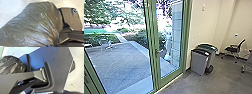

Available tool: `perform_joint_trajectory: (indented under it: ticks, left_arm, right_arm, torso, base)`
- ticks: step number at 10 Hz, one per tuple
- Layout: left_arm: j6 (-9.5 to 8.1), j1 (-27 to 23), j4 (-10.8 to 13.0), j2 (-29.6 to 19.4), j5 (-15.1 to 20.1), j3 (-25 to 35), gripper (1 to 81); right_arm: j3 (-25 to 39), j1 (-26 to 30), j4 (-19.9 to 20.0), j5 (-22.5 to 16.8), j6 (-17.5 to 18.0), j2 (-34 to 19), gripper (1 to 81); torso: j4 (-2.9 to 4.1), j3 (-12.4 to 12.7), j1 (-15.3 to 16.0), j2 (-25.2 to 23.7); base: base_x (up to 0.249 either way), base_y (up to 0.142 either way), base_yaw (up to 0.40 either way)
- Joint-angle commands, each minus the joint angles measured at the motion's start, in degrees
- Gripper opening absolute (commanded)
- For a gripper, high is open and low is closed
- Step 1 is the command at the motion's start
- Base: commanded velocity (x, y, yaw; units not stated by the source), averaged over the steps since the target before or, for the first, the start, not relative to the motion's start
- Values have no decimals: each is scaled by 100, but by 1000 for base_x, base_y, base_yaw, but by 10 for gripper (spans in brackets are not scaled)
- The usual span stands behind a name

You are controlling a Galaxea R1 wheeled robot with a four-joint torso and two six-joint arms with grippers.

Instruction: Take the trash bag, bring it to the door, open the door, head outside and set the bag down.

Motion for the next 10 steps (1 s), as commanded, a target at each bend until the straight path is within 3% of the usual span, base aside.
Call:
perform_joint_trajectory:
  ticks: [1,10]
  left_arm:
    - [53,-248,-15,-7,240,-13,10]
    - [44,-248,-6,29,239,-13,10]
  right_arm:
    - [42,135,-54,-126,-57,57,811]
    - [25,171,-54,-161,-83,92,811]
  torso:
    - [0,0,0,0]
    - [0,0,0,0]
  base:
    - [160,0,0]
    - [160,0,0]
